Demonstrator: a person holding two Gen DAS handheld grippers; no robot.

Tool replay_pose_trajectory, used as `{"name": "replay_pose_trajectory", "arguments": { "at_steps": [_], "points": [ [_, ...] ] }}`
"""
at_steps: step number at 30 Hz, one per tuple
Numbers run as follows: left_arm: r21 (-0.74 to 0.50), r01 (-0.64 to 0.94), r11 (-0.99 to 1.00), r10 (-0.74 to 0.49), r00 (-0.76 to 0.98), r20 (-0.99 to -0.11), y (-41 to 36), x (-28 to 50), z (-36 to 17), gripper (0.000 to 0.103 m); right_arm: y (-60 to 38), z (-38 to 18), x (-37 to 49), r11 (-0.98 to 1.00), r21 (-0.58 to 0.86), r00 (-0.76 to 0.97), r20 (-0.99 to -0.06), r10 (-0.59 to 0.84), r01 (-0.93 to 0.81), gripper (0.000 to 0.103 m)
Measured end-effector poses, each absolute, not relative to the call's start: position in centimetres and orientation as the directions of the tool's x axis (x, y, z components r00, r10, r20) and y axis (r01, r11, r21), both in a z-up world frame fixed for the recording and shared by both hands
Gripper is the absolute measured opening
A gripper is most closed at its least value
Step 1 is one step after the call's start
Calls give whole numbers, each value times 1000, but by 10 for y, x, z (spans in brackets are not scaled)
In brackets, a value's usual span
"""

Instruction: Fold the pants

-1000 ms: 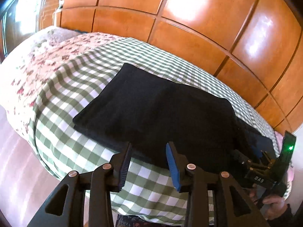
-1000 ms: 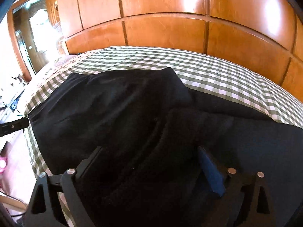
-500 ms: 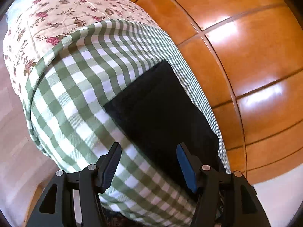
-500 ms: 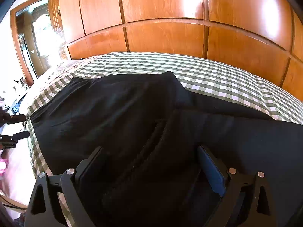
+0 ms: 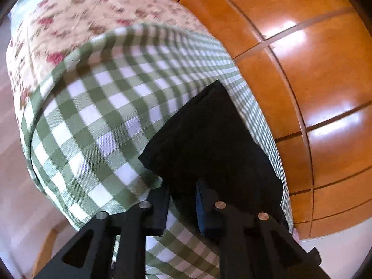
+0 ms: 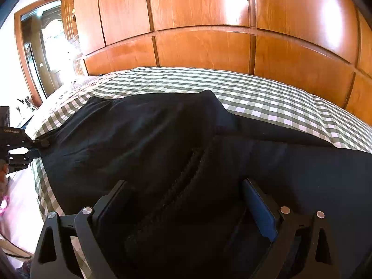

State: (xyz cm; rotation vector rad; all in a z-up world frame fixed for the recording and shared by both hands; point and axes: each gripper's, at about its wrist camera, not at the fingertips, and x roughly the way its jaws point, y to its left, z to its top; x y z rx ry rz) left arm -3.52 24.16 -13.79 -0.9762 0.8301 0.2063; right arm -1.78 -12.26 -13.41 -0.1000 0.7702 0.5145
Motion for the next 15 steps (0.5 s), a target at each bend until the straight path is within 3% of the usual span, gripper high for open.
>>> {"name": "replay_pose_trajectory", "arguments": {
  "at_steps": [6, 10, 15],
  "points": [
    [-557, -276, 783, -173, 764, -622, 194, -20, -73, 13, -112, -119, -17, 869, 27, 580, -734, 353, -495, 95],
    [-460, -19, 888, -267, 794, -547, 138, -12, -32, 13, -132, -74, -26, 844, 172, 589, -646, 486, -508, 94],
    [-361, 252, 898, -421, 733, -535, 69, -8, -22, 13, -157, -48, -16, 682, 487, 422, -543, 726, -545, 94]
  ]
}}
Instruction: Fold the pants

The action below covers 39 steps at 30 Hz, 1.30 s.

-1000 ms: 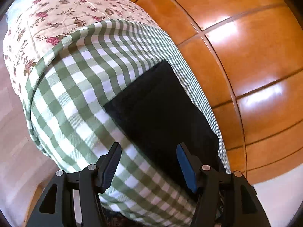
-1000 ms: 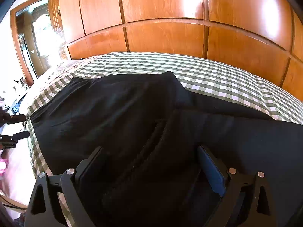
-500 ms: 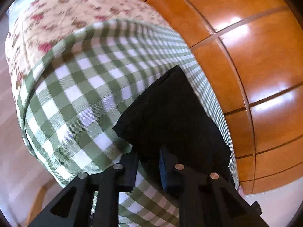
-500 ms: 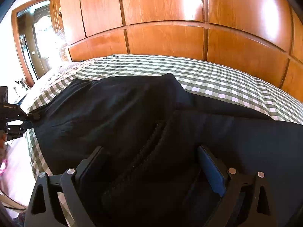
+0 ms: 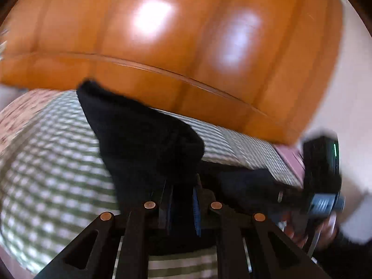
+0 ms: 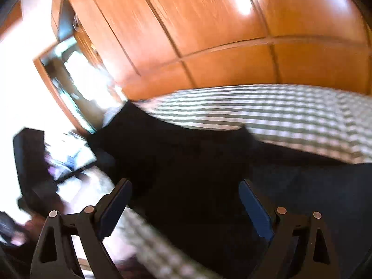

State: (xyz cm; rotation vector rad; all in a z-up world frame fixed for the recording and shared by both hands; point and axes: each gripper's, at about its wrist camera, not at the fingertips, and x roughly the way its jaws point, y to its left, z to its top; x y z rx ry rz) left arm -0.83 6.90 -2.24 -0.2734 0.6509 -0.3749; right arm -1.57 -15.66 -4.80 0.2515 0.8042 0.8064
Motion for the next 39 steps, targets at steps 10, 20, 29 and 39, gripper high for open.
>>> {"name": "replay_pose_trajectory", "arguments": {
  "at_steps": [10, 20, 29, 39],
  "points": [
    [-266, 473, 840, -530, 610, -590, -6, -11, -36, 13, -147, -64, 19, 608, 639, 287, -541, 791, -471, 29],
    [-653, 486, 580, -795, 514, -324, 63, -4, -17, 26, -200, -39, 15, 621, 645, 378, -494, 783, -445, 14],
    [-657, 308, 688, -686, 572, -450, 76, 44, -55, 26, -283, -10, -9, 686, 603, 496, -485, 720, -407, 14],
    [-498, 454, 739, -664, 364, -653, -30, 43, -101, 26, -379, -97, -17, 812, 566, 483, -676, 557, -144, 21]
  ]
}}
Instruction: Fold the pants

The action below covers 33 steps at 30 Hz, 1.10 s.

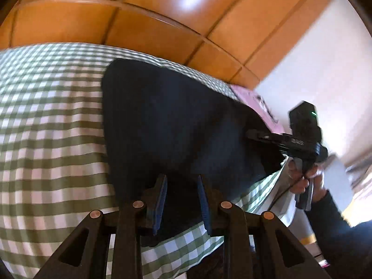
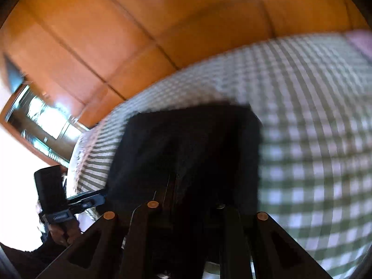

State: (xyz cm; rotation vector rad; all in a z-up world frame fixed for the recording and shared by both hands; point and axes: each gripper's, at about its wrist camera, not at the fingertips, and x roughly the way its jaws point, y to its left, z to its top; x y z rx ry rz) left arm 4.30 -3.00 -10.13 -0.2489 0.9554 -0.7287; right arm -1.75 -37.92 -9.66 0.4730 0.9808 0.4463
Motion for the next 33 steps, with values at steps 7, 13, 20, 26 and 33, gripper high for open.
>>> {"name": "replay_pose_trajectory", "arguments": {
  "at_steps": [7, 13, 20, 26, 33],
  "points": [
    [-436, 495, 752, -633, 357, -687, -34, 31, -97, 26, -418, -119, -18, 619, 781, 567, -475, 673, -81, 55],
    [-380, 532, 757, -609, 363, -705, -45, 23, -88, 26, -418, -99, 12, 710, 701, 634, -520, 573, -67, 17],
    [-381, 527, 760, -604, 356, -713, -48, 20, -89, 26, -436, -90, 20, 802, 596, 718, -569, 400, 26, 17],
    [-441, 513, 737, -653, 370, -661, -38, 19, -71, 28, -443, -84, -4, 873, 479, 700, -654, 288, 89, 18],
    [-304, 452, 839, -520, 496, -696, -46, 27, -62, 30, -384, -50, -30, 903, 426, 730, -600, 329, -57, 18]
  ]
}}
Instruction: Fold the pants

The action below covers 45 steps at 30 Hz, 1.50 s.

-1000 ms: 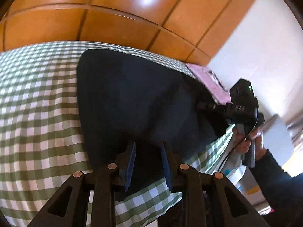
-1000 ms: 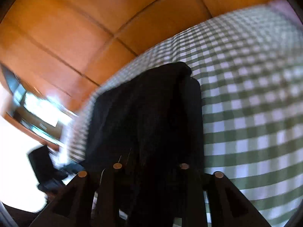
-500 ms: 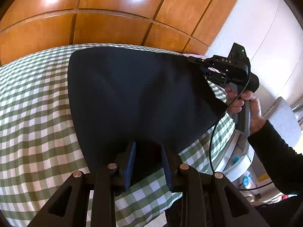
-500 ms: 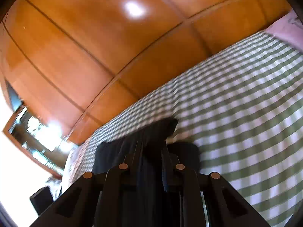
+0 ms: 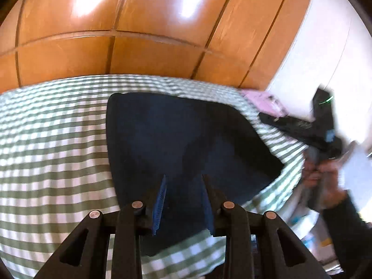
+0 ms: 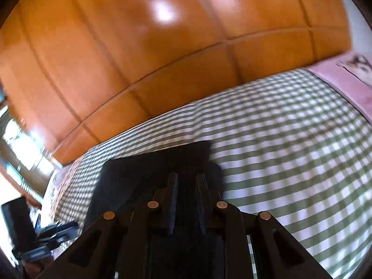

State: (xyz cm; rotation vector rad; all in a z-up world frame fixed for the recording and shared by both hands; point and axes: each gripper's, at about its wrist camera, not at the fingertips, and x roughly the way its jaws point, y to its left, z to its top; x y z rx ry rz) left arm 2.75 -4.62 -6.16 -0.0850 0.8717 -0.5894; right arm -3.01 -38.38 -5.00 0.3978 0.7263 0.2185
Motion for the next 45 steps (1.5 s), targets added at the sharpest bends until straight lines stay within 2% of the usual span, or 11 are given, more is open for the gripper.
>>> {"name": "replay_pose_trajectory", "arguments": {
  "at_steps": [4, 6, 11, 17, 21, 24, 26, 27, 33, 40, 45],
  "points": [
    [-145, 449, 882, -386, 510, -769, -71, 21, -80, 31, -340, -65, -33, 946, 310, 677, -675, 293, -99, 20],
    [-139, 438, 888, -378, 523, -764, -72, 18, -81, 35, -338, -81, -32, 952, 298, 645, -715, 270, -69, 20],
    [-137, 410, 902, -359, 535, -765, -74, 16, -85, 36, -347, -106, -40, 955, 297, 657, -718, 229, -8, 5],
    [-131, 391, 911, -343, 544, -766, -73, 14, -75, 36, -347, -103, -44, 955, 298, 664, -711, 231, -14, 5],
    [-114, 376, 920, -327, 572, -753, -65, 12, -65, 37, -347, -97, -46, 945, 327, 664, -700, 261, -27, 14],
    [-110, 359, 927, -318, 597, -737, -56, 13, -56, 38, -350, -90, -46, 928, 369, 662, -685, 305, -45, 34],
    [-102, 354, 930, -312, 611, -727, -51, 14, -53, 52, -348, -84, -47, 931, 361, 672, -676, 302, -56, 44],
    [-101, 351, 931, -311, 617, -723, -49, 14, -51, 53, -347, -81, -48, 934, 352, 677, -675, 294, -55, 47],
    [-105, 330, 938, -300, 621, -724, -41, 18, -51, 52, -356, -78, -47, 932, 362, 679, -677, 283, -28, 51],
    [-310, 249, 918, -397, 556, -730, -5, 30, -65, 53, -367, -84, -56, 923, 386, 647, -704, 294, 1, 54],
    [-403, 159, 901, -421, 540, -729, 26, 42, -79, 52, -374, -94, -68, 916, 402, 619, -723, 305, 17, 53]
  ]
}}
